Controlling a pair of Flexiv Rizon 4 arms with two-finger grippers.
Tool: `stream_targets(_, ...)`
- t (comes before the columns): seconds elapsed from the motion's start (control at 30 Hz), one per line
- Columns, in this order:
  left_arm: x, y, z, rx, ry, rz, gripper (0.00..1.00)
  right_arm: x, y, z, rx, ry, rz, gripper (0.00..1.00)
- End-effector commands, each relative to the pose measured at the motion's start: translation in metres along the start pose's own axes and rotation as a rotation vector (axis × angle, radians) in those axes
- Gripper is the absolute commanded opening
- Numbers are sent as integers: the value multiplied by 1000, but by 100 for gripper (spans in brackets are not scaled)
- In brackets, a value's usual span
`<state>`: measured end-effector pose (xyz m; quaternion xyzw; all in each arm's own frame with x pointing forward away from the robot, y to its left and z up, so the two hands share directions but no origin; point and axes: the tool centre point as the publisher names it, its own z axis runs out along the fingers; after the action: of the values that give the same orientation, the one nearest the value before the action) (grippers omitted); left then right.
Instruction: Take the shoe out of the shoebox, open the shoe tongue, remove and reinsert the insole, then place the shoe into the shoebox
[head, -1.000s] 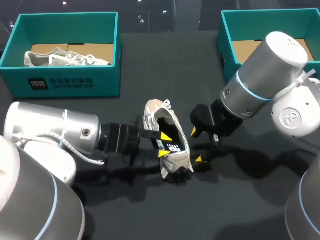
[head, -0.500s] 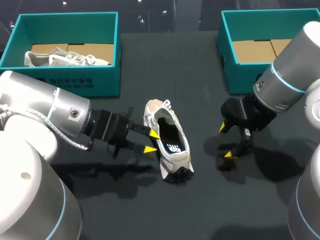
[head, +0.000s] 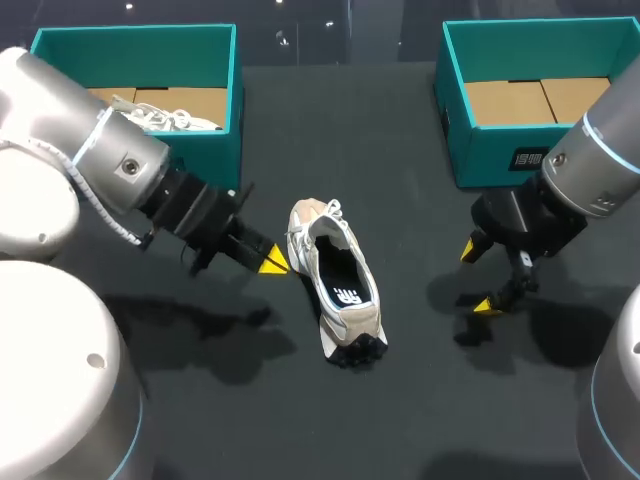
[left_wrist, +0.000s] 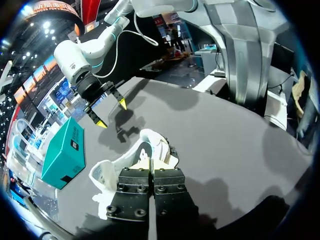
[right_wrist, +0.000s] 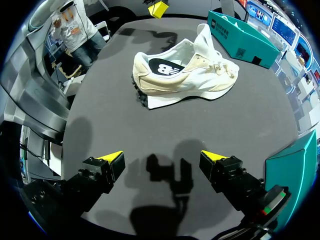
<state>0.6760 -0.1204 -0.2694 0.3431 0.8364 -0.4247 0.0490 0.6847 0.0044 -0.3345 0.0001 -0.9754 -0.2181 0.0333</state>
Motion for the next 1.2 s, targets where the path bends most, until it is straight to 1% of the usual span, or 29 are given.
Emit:
stream_targets(0.03, -4, 0, -6, -1, 149, -1, 0, 1, 0, 0, 2, -2, 1, 100)
stream_targets(0.23, -4, 0, -6, -1, 149, -1, 0, 1, 0, 0, 2, -2, 1, 100)
stream_targets(0.3, -7, -3, -4, -1, 180, 45, 0, 2, -9, -7, 15, 0, 25, 100)
stream_targets(0.33, -8, -4, -3, -18, 183, 54, 0, 3, -14, -10, 20, 3, 33, 100)
stream_targets(0.47, -16, -4, -1, -29, 232, 105, 0, 10, -32, -24, 31, -1, 65, 100)
stream_targets(0.63, -27, -6, 7, -54, 287, 156, 0, 14, -44, -32, 35, -8, 96, 100)
stream_targets(0.7, -31, -9, 12, -80, 305, 186, 0, 16, -48, -34, 25, -12, 96, 100)
stream_targets(0.77, -35, -12, 17, -98, 325, 223, 0, 16, -48, -34, 25, -12, 96, 100)
stream_targets(0.97, -48, -15, 40, -188, 392, 302, 0, 16, -48, -34, 25, -12, 96, 100)
stream_targets(1.07, -51, -16, 51, -205, 435, 340, 0, 16, -48, -34, 25, -12, 96, 100)
stream_targets(1.1, -52, -18, 53, -220, 449, 358, 0, 16, -48, -34, 25, -12, 96, 100)
stream_targets(1.2, -54, -20, 52, -220, 452, 359, 0, 16, -48, -34, 25, -12, 96, 100)
